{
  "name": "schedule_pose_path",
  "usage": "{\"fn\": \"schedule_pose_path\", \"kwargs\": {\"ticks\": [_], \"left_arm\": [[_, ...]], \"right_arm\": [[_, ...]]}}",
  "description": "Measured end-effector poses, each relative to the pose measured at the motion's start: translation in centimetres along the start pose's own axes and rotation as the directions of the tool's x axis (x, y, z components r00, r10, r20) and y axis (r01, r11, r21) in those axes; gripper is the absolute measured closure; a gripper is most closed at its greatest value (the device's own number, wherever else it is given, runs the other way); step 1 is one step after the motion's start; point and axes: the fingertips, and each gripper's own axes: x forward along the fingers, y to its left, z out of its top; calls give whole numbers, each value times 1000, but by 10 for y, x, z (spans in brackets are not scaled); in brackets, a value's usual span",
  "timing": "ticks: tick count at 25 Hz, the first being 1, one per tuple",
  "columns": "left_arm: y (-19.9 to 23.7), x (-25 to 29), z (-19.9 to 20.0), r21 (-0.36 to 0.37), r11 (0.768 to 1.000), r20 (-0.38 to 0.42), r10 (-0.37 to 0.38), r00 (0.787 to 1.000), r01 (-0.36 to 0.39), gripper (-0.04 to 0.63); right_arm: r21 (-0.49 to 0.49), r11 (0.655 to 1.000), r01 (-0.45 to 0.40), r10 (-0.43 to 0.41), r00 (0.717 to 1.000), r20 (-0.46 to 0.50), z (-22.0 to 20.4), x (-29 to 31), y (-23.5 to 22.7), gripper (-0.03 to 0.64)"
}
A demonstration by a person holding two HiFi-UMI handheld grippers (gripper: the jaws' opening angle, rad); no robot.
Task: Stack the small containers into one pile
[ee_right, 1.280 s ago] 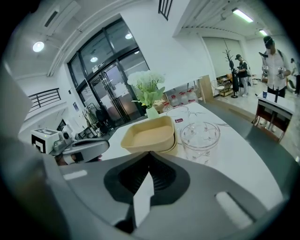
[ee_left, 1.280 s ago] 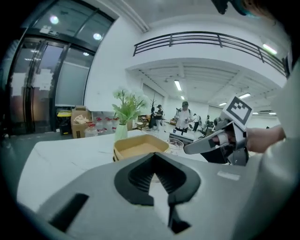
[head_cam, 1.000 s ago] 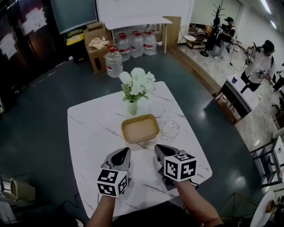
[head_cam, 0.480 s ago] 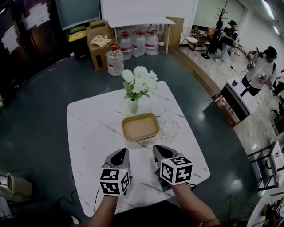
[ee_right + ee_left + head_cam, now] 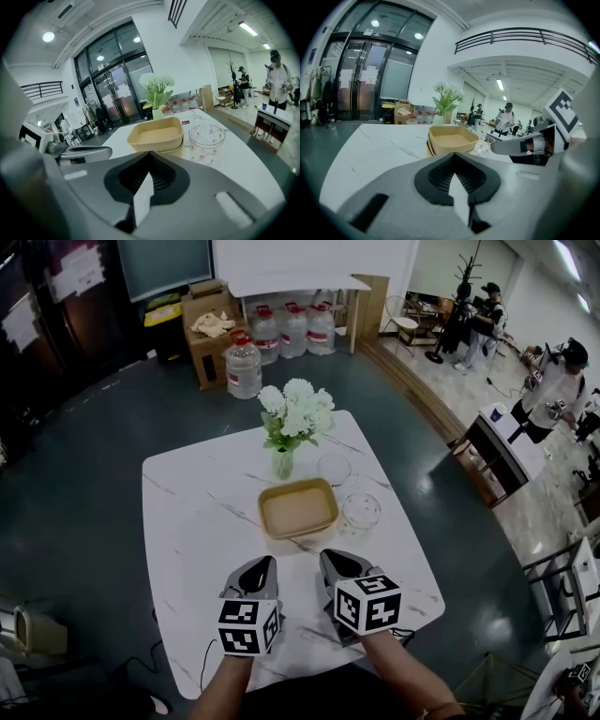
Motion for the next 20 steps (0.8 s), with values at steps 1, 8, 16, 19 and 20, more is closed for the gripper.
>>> {"fn": "schedule_pose_path", "kwargs": {"ticks": [1,8,16,19,20], "left_arm": [[0,0,0,1,1000,-2,-2,1000,2,595],[1,1,0,13,1000,-15,-2,1000,2,595],[1,2,-1,23,999,-17,-21,1000,21,595],[2,-1,1,31,999,-14,-19,1000,19,595],[3,-2,1,33,999,-13,-18,1000,18,595]], "right_arm": [[0,1000,1,-1,1000,0,0,-1,0,618],[7,1000,6,-6,1000,-5,-3,-2,-1,618],[12,1000,6,-6,1000,-5,-1,3,-1,618],[10,1000,4,-4,1000,-1,2,2,1,618],[9,1000,3,-3,1000,-1,2,2,2,618]]}}
